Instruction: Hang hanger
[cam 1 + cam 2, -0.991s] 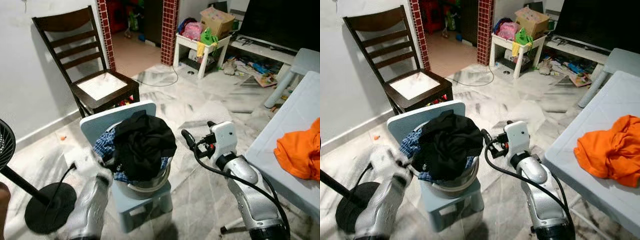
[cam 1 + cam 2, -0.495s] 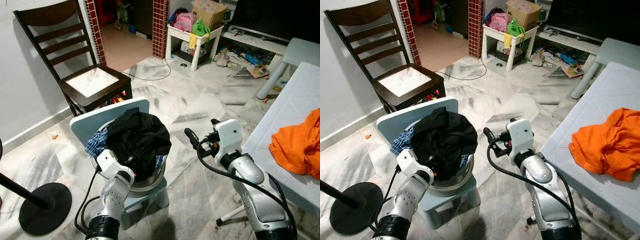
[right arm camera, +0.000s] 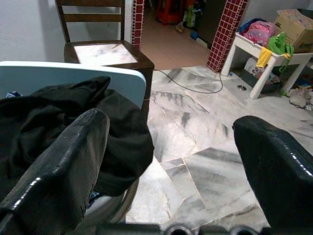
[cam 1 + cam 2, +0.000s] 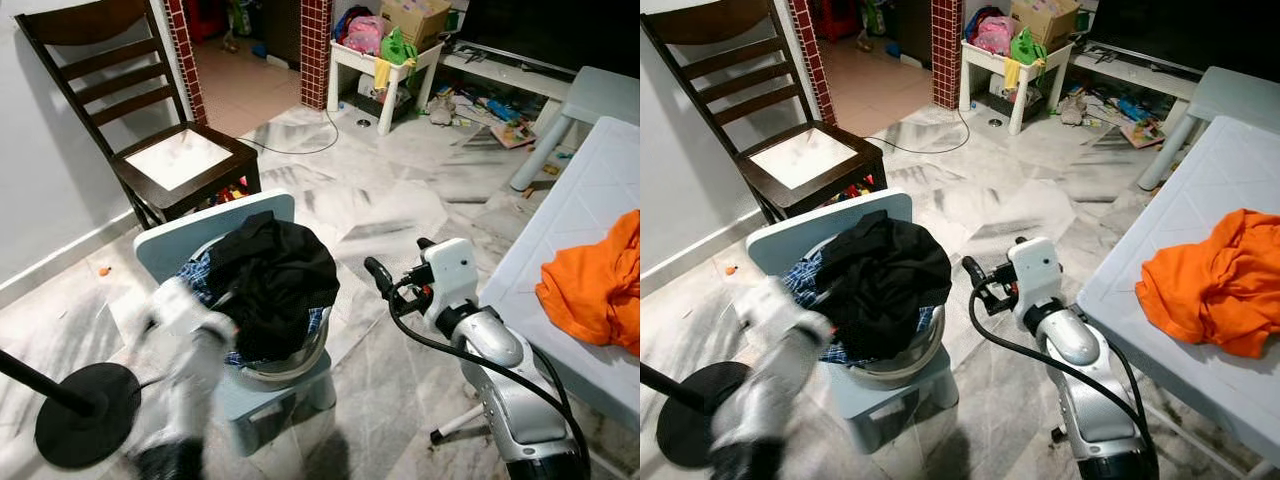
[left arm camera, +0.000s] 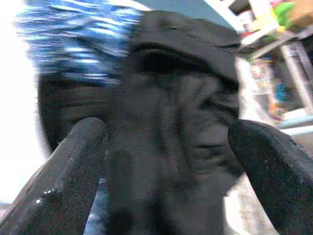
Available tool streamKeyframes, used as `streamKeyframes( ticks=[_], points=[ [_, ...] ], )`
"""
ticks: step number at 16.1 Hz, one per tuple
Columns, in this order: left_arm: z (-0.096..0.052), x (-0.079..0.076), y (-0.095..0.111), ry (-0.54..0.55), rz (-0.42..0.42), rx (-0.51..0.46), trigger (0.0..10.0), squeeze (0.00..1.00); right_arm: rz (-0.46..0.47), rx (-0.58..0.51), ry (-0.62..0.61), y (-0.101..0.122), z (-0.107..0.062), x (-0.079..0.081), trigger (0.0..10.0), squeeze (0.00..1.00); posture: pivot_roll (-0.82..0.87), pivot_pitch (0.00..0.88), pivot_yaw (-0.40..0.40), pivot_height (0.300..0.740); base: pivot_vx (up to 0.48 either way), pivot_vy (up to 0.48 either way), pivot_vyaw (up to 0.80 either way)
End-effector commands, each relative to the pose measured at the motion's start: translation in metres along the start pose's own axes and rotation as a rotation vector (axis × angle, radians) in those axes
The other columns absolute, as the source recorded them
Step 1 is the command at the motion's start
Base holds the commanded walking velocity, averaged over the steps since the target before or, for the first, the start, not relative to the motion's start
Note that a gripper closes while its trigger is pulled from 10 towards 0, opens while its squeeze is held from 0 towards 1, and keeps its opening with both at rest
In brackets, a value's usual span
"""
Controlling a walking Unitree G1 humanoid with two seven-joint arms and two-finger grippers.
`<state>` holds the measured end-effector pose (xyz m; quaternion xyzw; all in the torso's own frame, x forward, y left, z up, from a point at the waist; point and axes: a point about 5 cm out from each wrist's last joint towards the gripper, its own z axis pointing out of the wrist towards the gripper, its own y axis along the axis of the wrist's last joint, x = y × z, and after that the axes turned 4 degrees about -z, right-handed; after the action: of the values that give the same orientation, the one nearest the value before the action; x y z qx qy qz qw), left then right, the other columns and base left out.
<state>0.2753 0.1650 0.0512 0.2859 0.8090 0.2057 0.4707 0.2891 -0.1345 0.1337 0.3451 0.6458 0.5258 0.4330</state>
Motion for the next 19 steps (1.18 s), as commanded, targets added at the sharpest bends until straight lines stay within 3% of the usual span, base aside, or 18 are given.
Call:
streamKeyframes(
  ticks=[1, 5, 7, 10, 14, 17, 18, 19],
  points=[
    [-0.017, 0.002, -0.059, 0.056, -0.12, 0.18, 10.0, 0.0, -0.009, -0.004, 0.024, 0.003, 0.003, 0.003, 10.0, 0.0, -0.09, 0.084, -0.034, 0.74, 0.0, 0.0, 0.0],
    [-0.007, 0.012, -0.075, 0.075, -0.124, 0.256, 10.0, 0.0, -0.026, -0.012, 0.042, 0.007, 0.006, 0.005, 10.0, 0.0, -0.11, 0.083, -0.051, 0.74, 0.0, 0.0, 0.0],
    [-0.003, 0.009, -0.074, 0.056, -0.116, 0.257, 10.0, 0.0, -0.03, -0.015, 0.041, 0.009, 0.005, 0.002, 10.0, 0.0, -0.11, 0.085, -0.055, 0.74, 0.0, 0.0, 0.0],
    [0.009, -0.009, -0.059, -0.005, -0.065, 0.171, 10.0, 0.0, -0.038, -0.012, 0.04, 0.007, 0.004, 0.0, 10.0, 0.0, -0.11, 0.083, -0.048, 0.74, 0.0, 0.0, 0.0],
    [0.006, -0.031, -0.063, -0.086, 0.005, 0.212, 10.0, 0.0, -0.028, -0.016, 0.026, 0.006, 0.004, 0.004, 10.0, 0.0, -0.1, 0.087, -0.018, 0.74, 0.0, 0.0, 0.0],
    [0.01, -0.023, -0.07, -0.064, 0.022, 0.221, 10.0, 0.0, -0.023, -0.017, 0.019, 0.006, 0.003, 0.005, 10.0, 0.0, -0.11, 0.089, -0.014, 0.74, 0.0, 0.0, 0.0],
    [0.011, -0.023, -0.07, -0.069, 0.022, 0.223, 3.7, 0.0, -0.024, -0.018, 0.015, 0.006, 0.003, 0.005, 10.0, 0.0, -0.12, 0.092, -0.01, 0.74, 0.0, 0.0, 0.0],
    [0.013, -0.021, -0.069, -0.067, 0.032, 0.226, 0.0, 0.0, -0.024, -0.018, 0.013, 0.006, 0.002, 0.005, 10.0, 0.0, -0.12, 0.092, -0.01, 0.74, 0.0, 0.0, 0.0]
  ],
)
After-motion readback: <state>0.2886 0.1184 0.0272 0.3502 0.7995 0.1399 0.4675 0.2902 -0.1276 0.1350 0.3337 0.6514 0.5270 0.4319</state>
